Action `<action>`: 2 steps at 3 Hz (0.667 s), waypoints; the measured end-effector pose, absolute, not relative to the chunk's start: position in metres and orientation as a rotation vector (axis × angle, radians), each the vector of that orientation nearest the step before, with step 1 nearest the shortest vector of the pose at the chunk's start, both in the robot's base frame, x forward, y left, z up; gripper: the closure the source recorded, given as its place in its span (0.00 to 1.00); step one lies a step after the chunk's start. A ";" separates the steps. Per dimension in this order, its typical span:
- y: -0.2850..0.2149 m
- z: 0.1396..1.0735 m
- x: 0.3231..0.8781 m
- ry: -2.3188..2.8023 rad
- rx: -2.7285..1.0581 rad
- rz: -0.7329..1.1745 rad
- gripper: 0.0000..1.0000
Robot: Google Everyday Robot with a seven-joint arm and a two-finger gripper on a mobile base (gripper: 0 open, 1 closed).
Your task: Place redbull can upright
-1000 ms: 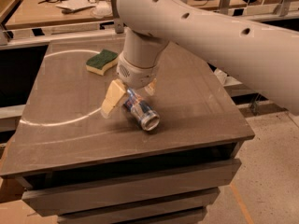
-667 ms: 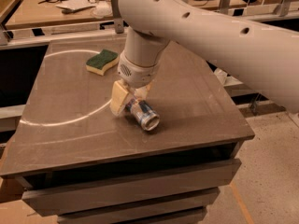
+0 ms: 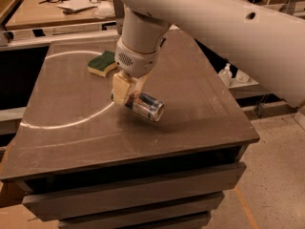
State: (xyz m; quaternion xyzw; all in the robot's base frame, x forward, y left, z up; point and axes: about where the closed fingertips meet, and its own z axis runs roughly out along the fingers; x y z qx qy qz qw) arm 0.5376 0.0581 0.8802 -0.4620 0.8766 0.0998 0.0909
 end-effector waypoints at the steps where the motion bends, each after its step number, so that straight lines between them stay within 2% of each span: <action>1: 0.056 0.902 0.542 2.508 -1.351 0.423 1.00; 2: 0.039 0.926 0.547 2.347 -1.230 0.649 1.00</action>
Offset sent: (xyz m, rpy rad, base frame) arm 0.0180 -0.0595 0.0953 0.7110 -0.1527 -0.0508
